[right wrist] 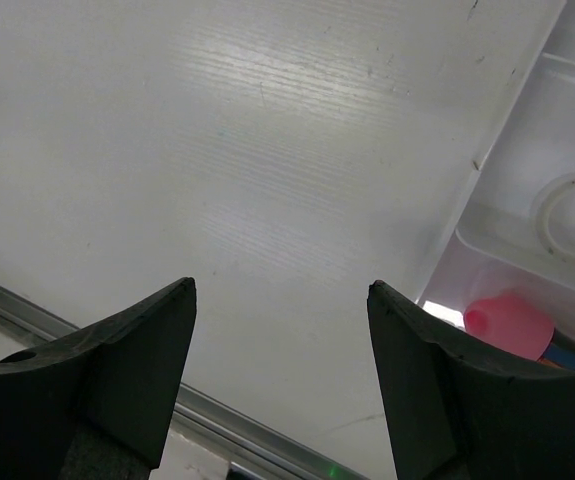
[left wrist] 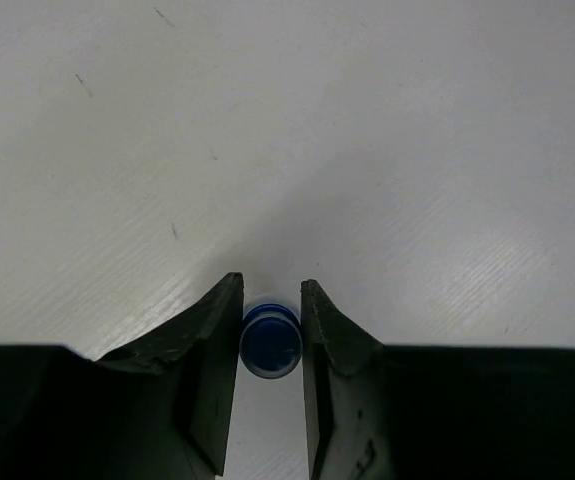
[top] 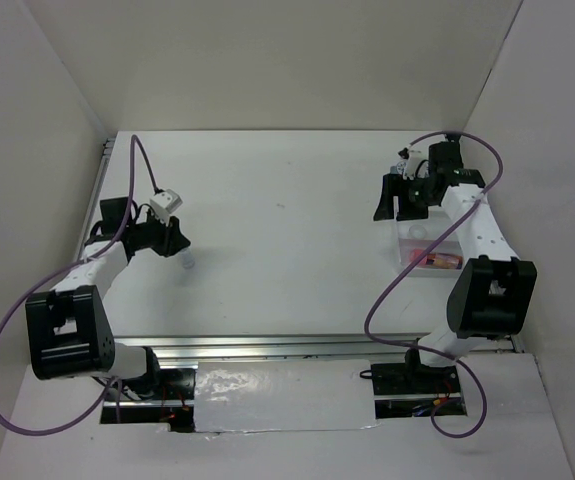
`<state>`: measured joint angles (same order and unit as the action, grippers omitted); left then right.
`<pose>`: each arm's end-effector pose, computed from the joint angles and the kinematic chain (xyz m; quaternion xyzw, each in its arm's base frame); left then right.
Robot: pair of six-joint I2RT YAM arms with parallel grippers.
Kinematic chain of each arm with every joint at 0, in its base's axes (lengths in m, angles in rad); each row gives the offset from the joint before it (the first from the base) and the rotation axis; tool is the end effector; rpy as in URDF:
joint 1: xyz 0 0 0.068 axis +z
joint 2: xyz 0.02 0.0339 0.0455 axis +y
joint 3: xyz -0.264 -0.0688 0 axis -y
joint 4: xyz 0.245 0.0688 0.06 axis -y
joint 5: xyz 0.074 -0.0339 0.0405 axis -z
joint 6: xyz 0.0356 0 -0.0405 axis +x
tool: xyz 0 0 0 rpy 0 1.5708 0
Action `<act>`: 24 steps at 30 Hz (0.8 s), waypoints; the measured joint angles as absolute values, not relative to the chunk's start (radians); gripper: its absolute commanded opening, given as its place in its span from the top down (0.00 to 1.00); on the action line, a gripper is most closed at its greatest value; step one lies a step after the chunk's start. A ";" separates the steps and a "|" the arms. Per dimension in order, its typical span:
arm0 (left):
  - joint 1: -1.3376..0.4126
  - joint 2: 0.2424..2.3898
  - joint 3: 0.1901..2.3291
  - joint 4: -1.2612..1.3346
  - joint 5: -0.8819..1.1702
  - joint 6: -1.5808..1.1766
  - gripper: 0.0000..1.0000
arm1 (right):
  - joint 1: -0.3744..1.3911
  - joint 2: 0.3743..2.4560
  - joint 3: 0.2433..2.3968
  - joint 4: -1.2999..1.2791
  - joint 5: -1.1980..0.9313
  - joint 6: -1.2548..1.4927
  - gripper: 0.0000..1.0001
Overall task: Sort the stationery into containers
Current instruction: Pick up the stationery from the center of the board, then place the stationery in the storage box.
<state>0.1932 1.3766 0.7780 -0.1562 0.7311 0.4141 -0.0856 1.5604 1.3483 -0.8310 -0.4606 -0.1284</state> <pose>0.2779 0.0301 0.2152 0.2355 0.8364 -0.2023 0.4517 0.3229 -0.0118 0.2931 -0.0796 0.9384 0.1920 0.2760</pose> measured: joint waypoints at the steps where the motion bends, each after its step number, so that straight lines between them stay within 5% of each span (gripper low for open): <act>1: 0.192 1.380 0.780 -0.156 0.732 0.412 0.76 | -0.083 1.560 1.348 -0.831 -0.460 -0.129 0.24; 6: 0.190 1.390 0.793 -0.164 0.733 0.405 0.99 | -0.046 1.560 1.348 -0.831 -0.461 -0.128 0.24; 15: 0.132 1.282 0.850 -0.189 0.825 0.194 1.00 | 0.152 1.530 1.348 -0.828 -0.565 -0.128 0.19; 24: -0.074 1.086 0.852 0.126 0.935 -0.365 1.00 | 0.326 1.457 1.438 -0.825 -0.786 -0.133 0.19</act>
<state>-0.0742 1.0863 0.8524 0.1257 0.9352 -0.3653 0.3256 1.4570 1.4384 -0.8249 -0.7860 -0.1326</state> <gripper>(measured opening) 0.386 0.813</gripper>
